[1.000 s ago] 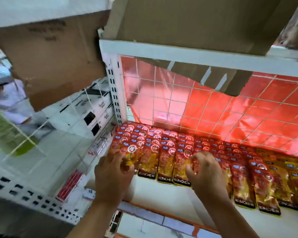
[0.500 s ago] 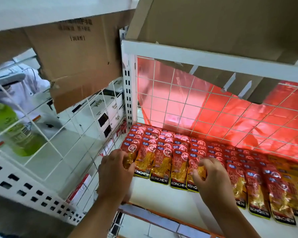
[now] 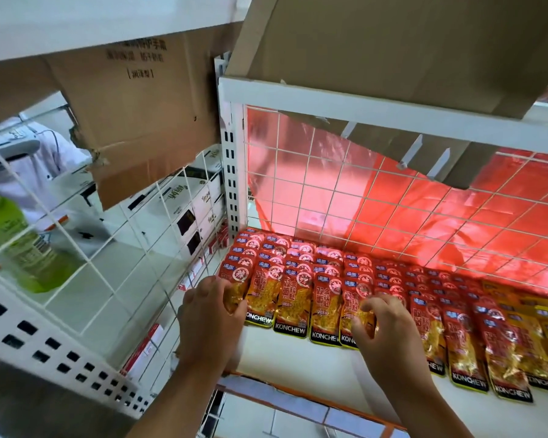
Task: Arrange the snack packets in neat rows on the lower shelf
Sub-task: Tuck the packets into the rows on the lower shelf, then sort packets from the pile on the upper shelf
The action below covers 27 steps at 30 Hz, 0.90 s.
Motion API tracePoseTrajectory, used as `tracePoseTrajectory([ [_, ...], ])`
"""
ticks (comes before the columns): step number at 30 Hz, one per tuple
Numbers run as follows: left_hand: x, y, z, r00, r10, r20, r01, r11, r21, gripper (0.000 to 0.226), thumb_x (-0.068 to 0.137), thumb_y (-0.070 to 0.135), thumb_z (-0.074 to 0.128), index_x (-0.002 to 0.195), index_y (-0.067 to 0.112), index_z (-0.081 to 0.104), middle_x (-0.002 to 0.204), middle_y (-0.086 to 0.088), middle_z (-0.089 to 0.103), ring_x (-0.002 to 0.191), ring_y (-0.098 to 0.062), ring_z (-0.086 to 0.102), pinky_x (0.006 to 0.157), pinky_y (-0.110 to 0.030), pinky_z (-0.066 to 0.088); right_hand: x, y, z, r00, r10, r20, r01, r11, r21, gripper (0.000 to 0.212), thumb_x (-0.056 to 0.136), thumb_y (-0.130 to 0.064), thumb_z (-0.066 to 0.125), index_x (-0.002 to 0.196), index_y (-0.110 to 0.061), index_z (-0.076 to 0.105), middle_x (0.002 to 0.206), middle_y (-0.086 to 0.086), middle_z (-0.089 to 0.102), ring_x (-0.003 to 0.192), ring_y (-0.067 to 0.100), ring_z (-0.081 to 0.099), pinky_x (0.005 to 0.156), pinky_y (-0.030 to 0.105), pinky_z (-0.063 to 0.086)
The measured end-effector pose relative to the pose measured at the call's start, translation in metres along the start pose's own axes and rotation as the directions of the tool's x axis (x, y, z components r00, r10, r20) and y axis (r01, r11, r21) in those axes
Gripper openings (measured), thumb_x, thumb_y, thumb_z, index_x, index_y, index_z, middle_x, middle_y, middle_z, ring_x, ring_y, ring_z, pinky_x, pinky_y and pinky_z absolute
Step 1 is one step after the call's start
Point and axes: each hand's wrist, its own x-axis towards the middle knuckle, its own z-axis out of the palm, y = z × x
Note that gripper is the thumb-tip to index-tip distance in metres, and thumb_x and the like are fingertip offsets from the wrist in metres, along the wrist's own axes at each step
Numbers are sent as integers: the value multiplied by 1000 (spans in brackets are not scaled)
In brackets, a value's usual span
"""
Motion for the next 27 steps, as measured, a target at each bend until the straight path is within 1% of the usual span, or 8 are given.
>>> tracePoseTrajectory([
  [3, 0, 1, -1, 1000, -8, -6, 9, 1000, 28, 43, 81, 47, 78, 113, 29, 56, 119, 2, 65, 108, -24, 58, 87, -47, 56, -4, 2, 0, 1000, 11, -1, -11, 1000, 4, 18, 85, -23, 73, 101, -15, 67, 92, -9, 54, 83, 13, 54, 74, 23, 40],
  [8, -4, 3, -4, 998, 44, -48, -41, 998, 50, 47, 84, 53, 69, 119, 24, 56, 125, -3, 63, 111, -29, 57, 87, -49, 53, -8, 0, 3, 999, 24, 23, -24, 1000, -9, 25, 84, -28, 72, 105, -16, 67, 99, -3, 61, 89, 16, 54, 75, 28, 44],
  [11, -7, 6, -7, 991, 119, -56, -115, 991, 72, 54, 85, 57, 55, 126, 21, 57, 129, -5, 60, 116, -30, 57, 89, -50, 51, -9, -1, 2, 999, 1, 49, -1, 1000, 3, 37, 82, -36, 73, 114, -17, 66, 107, -5, 61, 97, 15, 55, 81, 29, 45],
  [14, -8, 18, -13, 986, 157, -48, -154, 986, 56, 58, 89, 60, 47, 135, 24, 50, 138, -5, 55, 127, -31, 51, 98, -54, 47, -9, -3, -4, 999, -34, 38, 34, 999, 5, 49, 82, -42, 73, 123, -19, 62, 121, -1, 60, 110, 22, 53, 91, 34, 44],
  [17, -12, 46, -16, 979, 200, -39, -199, 980, 24, 66, 91, 64, 44, 145, 28, 47, 150, -7, 50, 139, -33, 44, 109, -57, 40, -9, -3, -19, 998, -56, 20, 57, 998, -21, 64, 80, -60, 57, 132, -22, 55, 136, 3, 51, 124, 27, 46, 101, 41, 43],
  [19, -16, 66, -17, 969, 244, -40, -245, 969, -17, 66, 92, 64, 45, 148, 28, 46, 153, -10, 49, 143, -36, 41, 113, -59, 36, -7, -2, -32, 998, -69, 11, 70, 997, -23, 73, 80, -68, 45, 139, -24, 50, 145, 3, 45, 134, 28, 41, 108, 43, 39],
  [23, -29, 126, -16, 913, 400, -86, -407, 909, -90, 64, 92, 58, 53, 144, 21, 55, 143, -10, 55, 137, -35, 47, 111, -52, 37, -8, 13, -75, 994, -104, -40, 105, 994, 15, 77, 83, -69, 45, 149, -31, 39, 157, 0, 34, 147, 26, 28, 118, 44, 32],
  [27, -54, 205, -12, 857, 499, -125, -514, 845, -147, 60, 90, 56, 55, 141, 23, 56, 142, -6, 57, 134, -30, 48, 111, -47, 37, -19, 42, -137, 990, -103, -95, 107, 993, 42, 77, 84, -69, 48, 151, -36, 31, 162, -5, 25, 151, 23, 20, 119, 47, 30],
])
